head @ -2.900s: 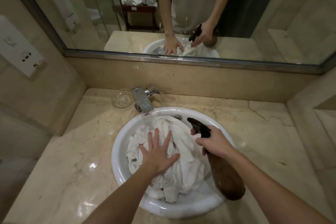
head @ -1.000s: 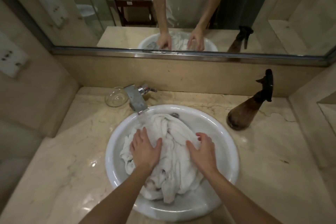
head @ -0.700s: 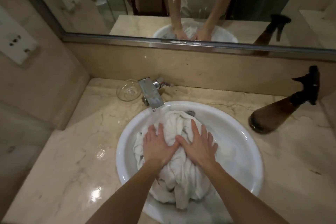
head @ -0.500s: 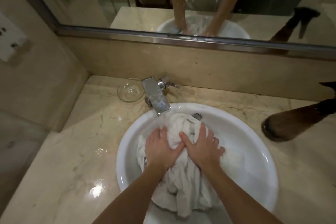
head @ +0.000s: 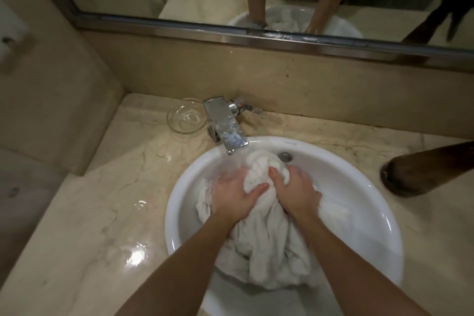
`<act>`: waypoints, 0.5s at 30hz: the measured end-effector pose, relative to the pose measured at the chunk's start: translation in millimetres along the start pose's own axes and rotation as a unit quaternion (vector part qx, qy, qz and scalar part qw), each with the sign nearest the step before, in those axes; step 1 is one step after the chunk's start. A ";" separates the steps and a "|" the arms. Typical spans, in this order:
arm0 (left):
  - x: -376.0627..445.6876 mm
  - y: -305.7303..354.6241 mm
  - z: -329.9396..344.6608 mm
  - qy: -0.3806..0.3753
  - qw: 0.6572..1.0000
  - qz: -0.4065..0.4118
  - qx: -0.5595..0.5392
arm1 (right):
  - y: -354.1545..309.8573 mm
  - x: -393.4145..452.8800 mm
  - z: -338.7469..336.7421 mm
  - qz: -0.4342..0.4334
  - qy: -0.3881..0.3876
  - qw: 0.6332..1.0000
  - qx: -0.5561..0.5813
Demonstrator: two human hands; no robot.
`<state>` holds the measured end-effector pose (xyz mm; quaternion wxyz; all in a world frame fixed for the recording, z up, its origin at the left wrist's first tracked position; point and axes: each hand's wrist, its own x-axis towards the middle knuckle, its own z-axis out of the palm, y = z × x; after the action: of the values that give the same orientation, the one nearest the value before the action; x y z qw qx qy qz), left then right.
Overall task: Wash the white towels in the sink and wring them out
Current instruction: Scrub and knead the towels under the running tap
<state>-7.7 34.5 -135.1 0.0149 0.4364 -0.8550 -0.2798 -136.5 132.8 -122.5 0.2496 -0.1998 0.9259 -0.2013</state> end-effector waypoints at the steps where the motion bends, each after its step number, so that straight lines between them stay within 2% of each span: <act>1: 0.2 0.8 -5.2 -0.024 1.000 -0.007 -0.009 | 1.6 -0.8 -1.6 -0.010 0.009 1.000 0.017; 4: -1.8 1.9 -23.9 -0.056 0.994 -0.051 -0.076 | 7.3 -7.0 -7.2 -0.032 0.020 0.997 0.069; 7: -24.1 -1.5 -31.9 -0.039 0.975 -0.117 -0.185 | 12.1 -14.9 -13.9 -0.066 0.027 0.987 0.143; 10: -56.6 -9.6 -26.8 0.042 0.916 -0.189 -0.352 | -11.4 -23.9 -33.6 -0.139 0.015 0.968 0.211; 13: -87.9 4.6 -34.3 0.101 0.839 -0.193 -0.499 | -60.0 -35.8 -65.6 -0.262 -0.043 0.943 0.202; 15: -103.7 19.5 -40.6 0.121 0.828 -0.158 -0.524 | -85.8 -40.0 -82.5 -0.304 -0.086 0.933 0.173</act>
<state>53.0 102.9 -68.6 0.3006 0.5228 -0.4902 -0.6293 -126.3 102.1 -1.2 0.2860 -0.4422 0.7465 -0.4068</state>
